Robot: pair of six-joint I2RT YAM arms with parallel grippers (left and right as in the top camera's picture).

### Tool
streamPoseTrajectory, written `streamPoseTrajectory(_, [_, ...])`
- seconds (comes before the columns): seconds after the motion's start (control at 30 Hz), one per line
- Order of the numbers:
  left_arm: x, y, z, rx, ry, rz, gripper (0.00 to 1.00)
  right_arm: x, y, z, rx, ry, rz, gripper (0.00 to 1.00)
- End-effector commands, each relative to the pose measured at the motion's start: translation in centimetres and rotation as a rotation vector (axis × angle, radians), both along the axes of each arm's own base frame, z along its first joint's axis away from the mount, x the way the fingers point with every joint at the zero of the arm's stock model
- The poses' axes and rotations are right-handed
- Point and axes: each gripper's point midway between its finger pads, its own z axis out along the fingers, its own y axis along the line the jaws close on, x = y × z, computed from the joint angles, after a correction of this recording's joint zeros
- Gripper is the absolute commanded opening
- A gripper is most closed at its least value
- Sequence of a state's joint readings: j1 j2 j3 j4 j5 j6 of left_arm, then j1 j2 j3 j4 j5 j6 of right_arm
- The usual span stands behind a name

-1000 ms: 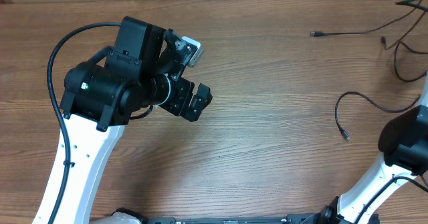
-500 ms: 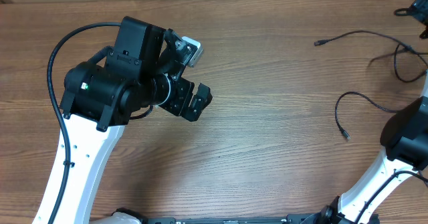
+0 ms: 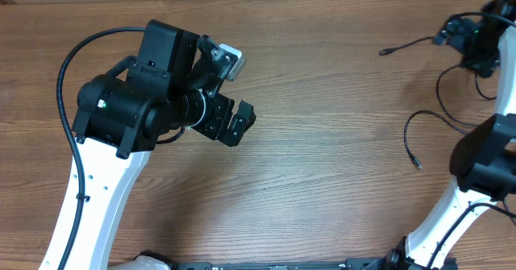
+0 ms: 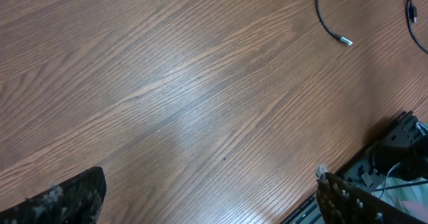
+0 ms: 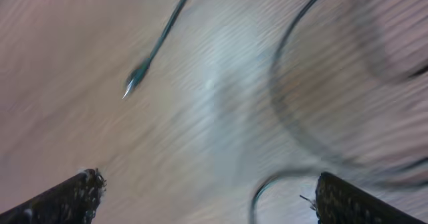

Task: Untangle cables

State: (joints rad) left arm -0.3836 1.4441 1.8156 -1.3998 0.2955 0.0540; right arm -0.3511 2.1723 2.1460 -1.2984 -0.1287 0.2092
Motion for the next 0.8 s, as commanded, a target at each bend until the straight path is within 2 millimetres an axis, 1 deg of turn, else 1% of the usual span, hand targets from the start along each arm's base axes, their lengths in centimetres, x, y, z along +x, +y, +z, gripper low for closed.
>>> streamPoseTrajectory(0.0, [0.1,0.1,0.9,-0.016,-0.02,0.014,1.0,-0.6,5.0,1.9,0.105,-0.014,0.13,1.0])
streamPoseTrajectory(0.07, [0.1,0.1,0.9,-0.015,-0.02,0.014,1.0,-1.3,7.1,1.6,0.109,0.026,0.21,1.0])
streamPoseTrajectory(0.1, [0.1,0.1,0.9,-0.015,-0.02,0.014,1.0,-1.7,8.5,1.5,0.112,0.05,0.255,1.0])
streamPoseTrajectory(0.17, [0.1,0.1,0.9,-0.015,-0.02,0.014,1.0,-2.4,10.3,1.2,0.115,0.088,0.295,1.0])
streamPoseTrajectory(0.23, [0.1,0.1,0.9,-0.015,-0.02,0.014,1.0,-3.1,12.4,1.1,0.11,0.131,0.342,1.0])
streamPoseTrajectory(0.27, [0.1,0.1,0.9,-0.016,-0.02,0.014,1.0,-3.3,13.0,1.0,0.102,0.141,0.356,1.0])
streamPoseTrajectory(0.3, [0.1,0.1,0.9,-0.015,-0.02,0.014,1.0,-3.6,14.2,0.9,0.084,0.16,0.386,1.0])
streamPoseTrajectory(0.33, [0.1,0.1,0.9,-0.015,-0.02,0.014,1.0,-3.7,15.1,0.9,0.078,0.168,0.403,1.0])
streamPoseTrajectory(0.47, [0.1,0.1,0.9,-0.015,-0.02,0.014,1.0,-4.0,18.0,0.8,0.072,0.178,0.471,1.0])
streamPoseTrajectory(0.53, [0.1,0.1,0.9,-0.015,-0.02,0.014,1.0,-4.2,18.9,0.8,0.058,0.189,0.482,1.0])
streamPoseTrajectory(0.63, [0.1,0.1,0.9,-0.016,-0.02,0.014,1.0,-4.5,18.2,0.9,-0.054,0.224,0.389,1.0])
streamPoseTrajectory(0.67, [0.1,0.1,0.9,-0.015,-0.02,0.014,0.99,-5.1,18.1,1.6,-0.095,0.23,0.371,1.0])
streamPoseTrajectory(0.73, [0.1,0.1,0.9,-0.015,-0.02,0.014,1.0,-5.7,18.6,3.0,-0.101,0.204,0.382,1.0])
streamPoseTrajectory(0.77, [0.1,0.1,0.9,-0.015,-0.02,0.014,1.0,-5.9,18.7,4.1,-0.103,0.179,0.378,1.0])
